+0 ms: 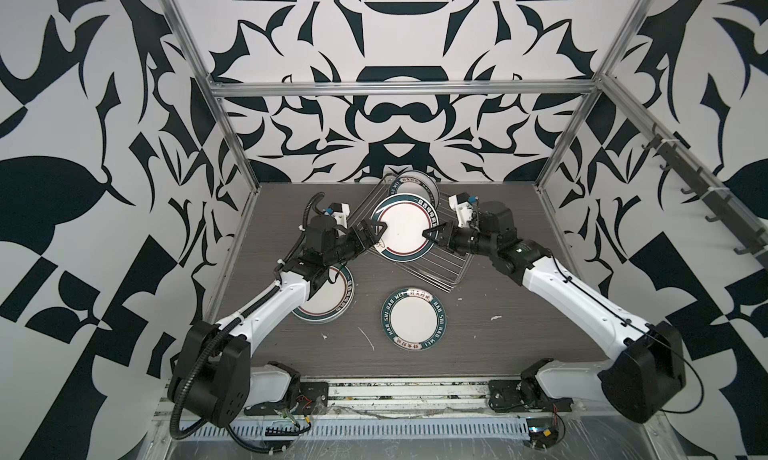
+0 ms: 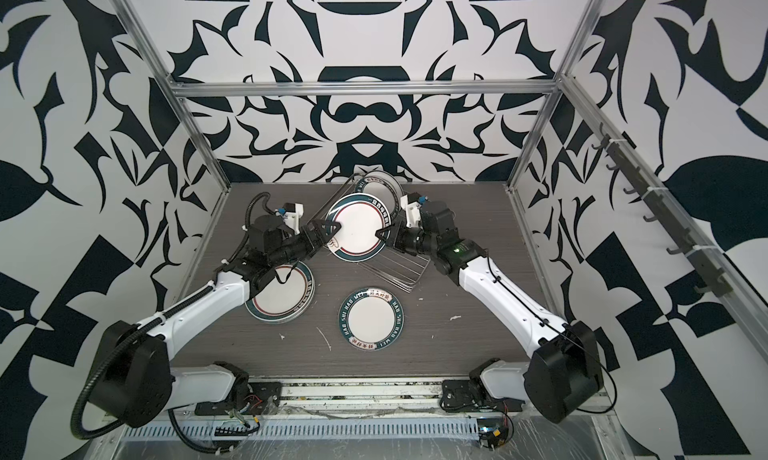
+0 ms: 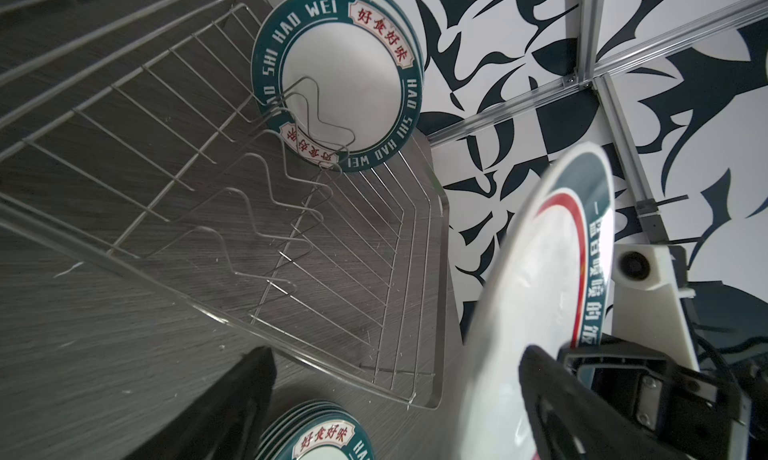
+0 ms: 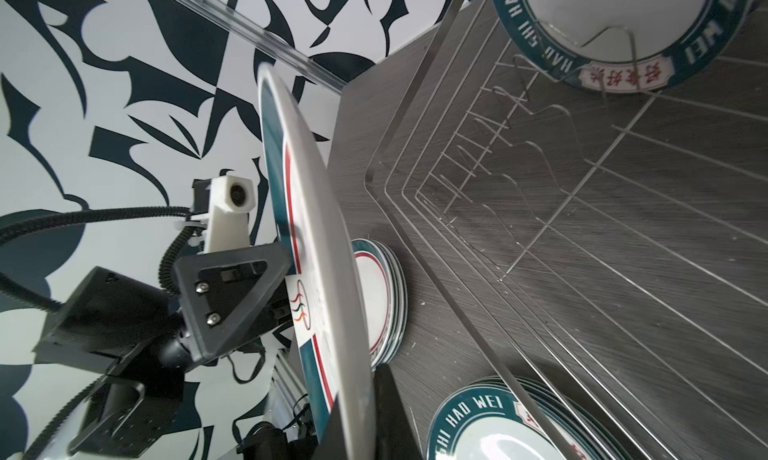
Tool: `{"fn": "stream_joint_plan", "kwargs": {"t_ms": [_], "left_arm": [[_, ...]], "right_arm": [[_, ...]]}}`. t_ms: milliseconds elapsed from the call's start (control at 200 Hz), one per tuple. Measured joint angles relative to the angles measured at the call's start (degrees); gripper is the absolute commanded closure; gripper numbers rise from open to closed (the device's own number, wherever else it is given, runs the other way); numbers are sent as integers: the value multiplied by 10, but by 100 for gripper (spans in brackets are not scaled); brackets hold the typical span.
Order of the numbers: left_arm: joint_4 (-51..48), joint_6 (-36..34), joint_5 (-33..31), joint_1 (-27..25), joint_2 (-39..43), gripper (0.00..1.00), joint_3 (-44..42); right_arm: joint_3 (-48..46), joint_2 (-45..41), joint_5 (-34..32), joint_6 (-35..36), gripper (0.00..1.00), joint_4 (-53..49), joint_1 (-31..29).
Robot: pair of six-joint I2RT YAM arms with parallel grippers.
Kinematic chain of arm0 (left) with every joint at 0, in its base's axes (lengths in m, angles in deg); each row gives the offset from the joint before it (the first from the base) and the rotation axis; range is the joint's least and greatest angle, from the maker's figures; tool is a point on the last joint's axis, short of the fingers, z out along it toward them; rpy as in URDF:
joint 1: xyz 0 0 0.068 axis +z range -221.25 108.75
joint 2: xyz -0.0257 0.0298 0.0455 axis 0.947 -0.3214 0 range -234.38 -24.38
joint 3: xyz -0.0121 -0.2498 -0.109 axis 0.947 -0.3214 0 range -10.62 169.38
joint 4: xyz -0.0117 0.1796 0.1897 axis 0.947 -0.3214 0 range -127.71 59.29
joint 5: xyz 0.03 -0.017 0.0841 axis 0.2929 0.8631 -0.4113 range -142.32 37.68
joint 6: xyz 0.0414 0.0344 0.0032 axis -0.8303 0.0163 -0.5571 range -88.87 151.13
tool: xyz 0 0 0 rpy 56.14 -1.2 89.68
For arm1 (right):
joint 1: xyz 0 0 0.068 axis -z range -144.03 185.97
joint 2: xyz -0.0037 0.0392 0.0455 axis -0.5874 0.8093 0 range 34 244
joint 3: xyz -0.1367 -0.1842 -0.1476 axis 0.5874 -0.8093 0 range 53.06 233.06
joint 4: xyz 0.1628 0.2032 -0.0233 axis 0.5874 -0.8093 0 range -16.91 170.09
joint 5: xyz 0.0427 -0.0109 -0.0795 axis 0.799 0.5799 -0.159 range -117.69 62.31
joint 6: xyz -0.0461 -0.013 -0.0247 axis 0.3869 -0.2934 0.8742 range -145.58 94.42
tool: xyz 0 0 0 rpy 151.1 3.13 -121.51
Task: Unload the plates from the dish rack
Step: 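Lift the plate out of the rack toward the left gripper while the left approaches, then grip the plate edge with the left gripper while the right gripper holds it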
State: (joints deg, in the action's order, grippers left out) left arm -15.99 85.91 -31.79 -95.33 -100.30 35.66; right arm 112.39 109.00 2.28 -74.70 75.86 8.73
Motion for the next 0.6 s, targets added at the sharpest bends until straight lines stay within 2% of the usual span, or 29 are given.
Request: {"fn": "stream_joint_plan", "kwargs": {"t_ms": [45, 430, 535, 600], "left_arm": [[7, 4, 4, 0, -6, 14, -1], [64, 35, 41, -1, -8, 72, -17], [77, 47, 55, 4, -8, 82, -18], [90, 58, 64, 7, -7, 84, -18]], "right_arm": [[-9, 5, 11, -14, 100, 17, -1], [-45, 49, 57, -78, 100, 118, -10], [-46, 56, 65, -95, 95, 134, -9], [-46, 57, 72, -103, 91, 145, -6]]}}
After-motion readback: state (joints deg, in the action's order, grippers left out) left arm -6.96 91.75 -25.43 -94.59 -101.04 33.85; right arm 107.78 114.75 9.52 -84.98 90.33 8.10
